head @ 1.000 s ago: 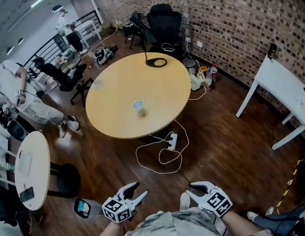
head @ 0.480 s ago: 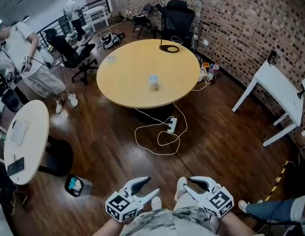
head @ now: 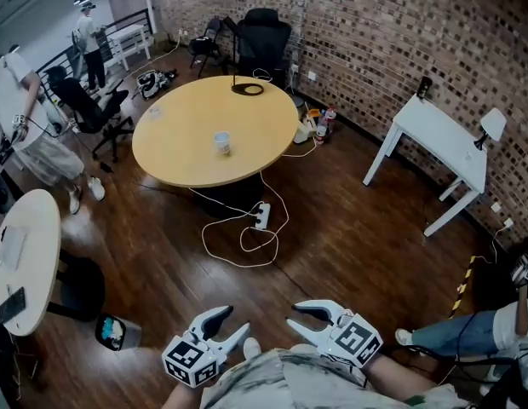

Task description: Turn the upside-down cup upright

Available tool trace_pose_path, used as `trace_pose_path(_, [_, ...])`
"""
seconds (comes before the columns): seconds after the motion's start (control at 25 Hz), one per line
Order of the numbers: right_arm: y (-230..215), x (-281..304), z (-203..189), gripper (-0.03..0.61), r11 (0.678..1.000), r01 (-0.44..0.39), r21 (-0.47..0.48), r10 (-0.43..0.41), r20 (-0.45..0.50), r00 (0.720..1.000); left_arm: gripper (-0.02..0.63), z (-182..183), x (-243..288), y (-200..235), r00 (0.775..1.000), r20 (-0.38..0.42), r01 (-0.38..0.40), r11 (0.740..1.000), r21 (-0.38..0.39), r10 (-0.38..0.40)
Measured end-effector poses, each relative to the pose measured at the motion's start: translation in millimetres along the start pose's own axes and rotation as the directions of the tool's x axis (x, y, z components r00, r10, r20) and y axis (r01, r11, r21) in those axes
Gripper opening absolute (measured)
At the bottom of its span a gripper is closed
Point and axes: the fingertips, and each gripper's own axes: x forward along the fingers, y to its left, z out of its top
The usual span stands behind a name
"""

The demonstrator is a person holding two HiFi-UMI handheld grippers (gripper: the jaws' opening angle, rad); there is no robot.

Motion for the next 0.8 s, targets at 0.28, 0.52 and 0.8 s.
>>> trace_pose_path(0.28, [-24,-61,-26,0.100,1.000,0.025,0.011,-0.025,-0.004,1.000,0.219,9,48,-58,0.999,-0.002,0.043,0.999,0.034,-0.043])
trace_pose_path(0.52, [-34,-91,-44,0.100,1.000,-0.014,0.001,0.014,0.005,1.000,0.219,7,76,-99,0.998,0.018,0.057,0.998,-0.017,-0.057])
trace_pose_path(0.8, [-43,-91,-48,0.096,0.997,-0.075,-0.007,0.075,-0.011,0.997,0.219,6,91,-110,1.000,0.007,0.017,1.000,-0.003,-0.017])
